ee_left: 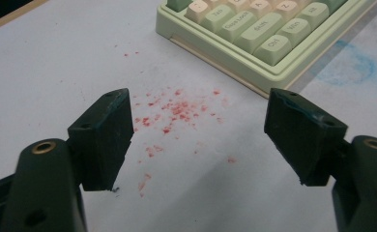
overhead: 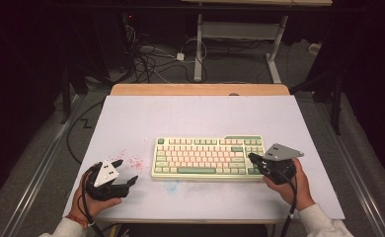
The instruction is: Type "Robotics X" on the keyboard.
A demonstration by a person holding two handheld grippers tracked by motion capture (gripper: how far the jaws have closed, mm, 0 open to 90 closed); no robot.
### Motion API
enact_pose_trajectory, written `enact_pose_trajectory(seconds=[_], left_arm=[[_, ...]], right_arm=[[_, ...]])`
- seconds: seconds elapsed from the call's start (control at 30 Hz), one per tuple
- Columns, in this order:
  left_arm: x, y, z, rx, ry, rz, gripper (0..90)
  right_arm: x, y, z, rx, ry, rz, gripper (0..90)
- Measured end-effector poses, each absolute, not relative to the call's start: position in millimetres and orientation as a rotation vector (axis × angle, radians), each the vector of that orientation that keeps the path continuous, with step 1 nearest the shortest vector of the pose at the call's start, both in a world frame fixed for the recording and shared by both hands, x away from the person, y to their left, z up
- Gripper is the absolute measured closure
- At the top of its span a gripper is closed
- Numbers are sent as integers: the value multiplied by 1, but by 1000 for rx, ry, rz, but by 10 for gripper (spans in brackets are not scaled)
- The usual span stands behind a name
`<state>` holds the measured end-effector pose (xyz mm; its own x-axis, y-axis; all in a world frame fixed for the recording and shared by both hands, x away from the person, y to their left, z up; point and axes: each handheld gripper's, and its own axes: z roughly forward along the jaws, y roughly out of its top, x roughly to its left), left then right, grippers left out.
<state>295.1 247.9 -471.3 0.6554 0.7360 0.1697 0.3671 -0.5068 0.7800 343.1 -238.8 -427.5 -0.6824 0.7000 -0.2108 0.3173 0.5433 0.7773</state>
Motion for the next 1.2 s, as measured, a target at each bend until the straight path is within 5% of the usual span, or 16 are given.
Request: enact_pose_trajectory(seconds=[0.47,0.83,1.2], left_arm=[[294,248,-471,2161,842,592,390],[306,234,-462,2241,772,520,876],[340,200,-445,2291,724,479,877]], right_arm=[[362,-207,-454,777,2429,917,900],[359,-209,-459,791,2410,937,900],[358,-209,-460,796,2398,947,900]])
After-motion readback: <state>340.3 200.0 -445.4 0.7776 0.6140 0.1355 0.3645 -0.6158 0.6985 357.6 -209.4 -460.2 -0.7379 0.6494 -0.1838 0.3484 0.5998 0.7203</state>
